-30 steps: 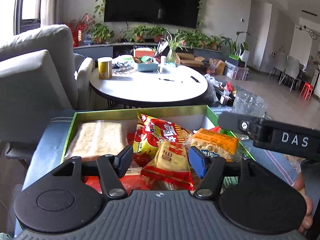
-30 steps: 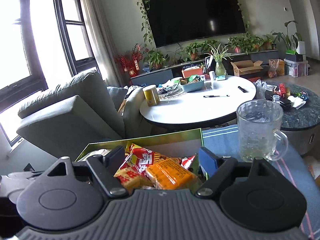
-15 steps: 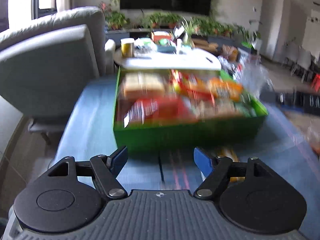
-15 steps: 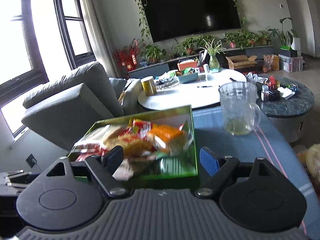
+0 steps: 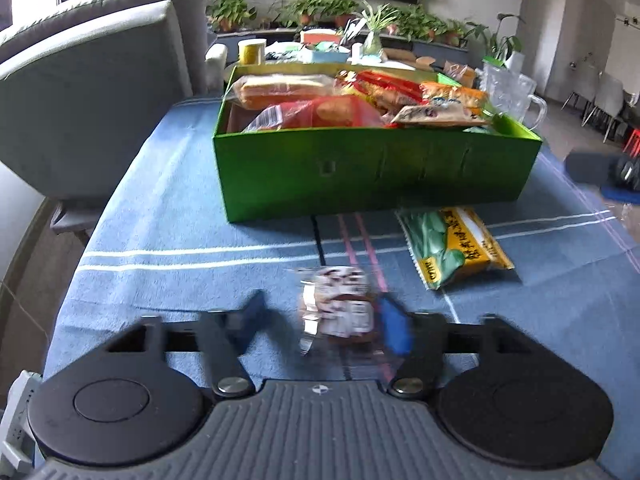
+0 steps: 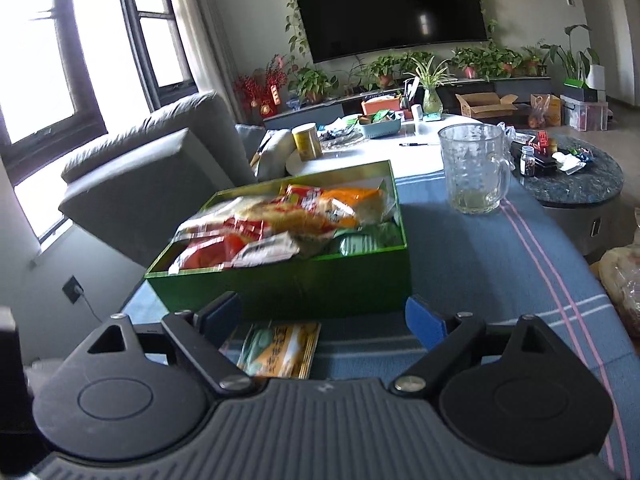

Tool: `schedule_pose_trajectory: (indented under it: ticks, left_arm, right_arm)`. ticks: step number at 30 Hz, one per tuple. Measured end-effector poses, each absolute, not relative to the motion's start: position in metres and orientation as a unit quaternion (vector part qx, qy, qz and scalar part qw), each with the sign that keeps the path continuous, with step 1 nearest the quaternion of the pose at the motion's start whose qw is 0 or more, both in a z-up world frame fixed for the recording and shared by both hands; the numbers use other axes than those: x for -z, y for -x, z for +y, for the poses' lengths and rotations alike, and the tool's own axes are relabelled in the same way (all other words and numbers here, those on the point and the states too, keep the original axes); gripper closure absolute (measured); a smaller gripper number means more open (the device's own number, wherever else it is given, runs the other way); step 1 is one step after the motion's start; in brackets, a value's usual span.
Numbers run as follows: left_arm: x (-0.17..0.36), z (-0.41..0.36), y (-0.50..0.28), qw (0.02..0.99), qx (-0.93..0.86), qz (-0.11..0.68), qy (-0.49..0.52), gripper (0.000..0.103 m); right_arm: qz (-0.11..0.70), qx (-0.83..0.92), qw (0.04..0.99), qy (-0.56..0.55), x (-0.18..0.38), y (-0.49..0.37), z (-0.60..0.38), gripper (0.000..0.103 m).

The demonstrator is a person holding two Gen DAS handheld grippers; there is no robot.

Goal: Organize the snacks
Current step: 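Move both grippers back to the last two packets on the cloth, then grasp the tangyuan pastry with the left gripper while the right grasps the green pea bag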

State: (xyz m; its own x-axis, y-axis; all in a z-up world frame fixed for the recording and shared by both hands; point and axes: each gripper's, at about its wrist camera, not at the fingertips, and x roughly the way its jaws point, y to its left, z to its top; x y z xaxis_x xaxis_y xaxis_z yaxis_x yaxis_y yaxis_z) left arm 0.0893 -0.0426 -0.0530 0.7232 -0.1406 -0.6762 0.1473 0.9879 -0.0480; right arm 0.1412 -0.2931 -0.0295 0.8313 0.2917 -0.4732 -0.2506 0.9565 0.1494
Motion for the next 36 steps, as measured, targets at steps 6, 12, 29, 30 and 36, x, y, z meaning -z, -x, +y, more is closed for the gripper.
schedule_pose_trajectory:
  ticks: [6, 12, 29, 30, 36]
  left_arm:
    - [0.053, -0.034, -0.082, 0.929, 0.077, 0.361, 0.01, 0.067]
    - [0.052, -0.024, -0.078, 0.93, 0.064, 0.359, 0.035, 0.067]
    - [0.047, 0.001, -0.071, 0.942, 0.049, 0.327, 0.056, 0.067]
    - [0.047, 0.003, -0.071, 0.942, 0.049, 0.325, 0.059, 0.067]
    - [0.046, 0.005, -0.071, 0.943, 0.06, 0.321, 0.066, 0.067]
  right_arm:
    - [0.29, -0.148, 0.945, -0.019, 0.052, -0.143, -0.284, 0.033]
    - [0.318, -0.16, 0.934, -0.005, 0.067, -0.151, -0.267, 0.033]
    - [0.325, -0.119, 0.936, 0.065, 0.087, -0.165, -0.212, 0.031]
    - [0.326, -0.114, 0.936, 0.065, 0.088, -0.166, -0.21, 0.031]
    - [0.338, -0.089, 0.934, 0.076, 0.095, -0.173, -0.2, 0.03]
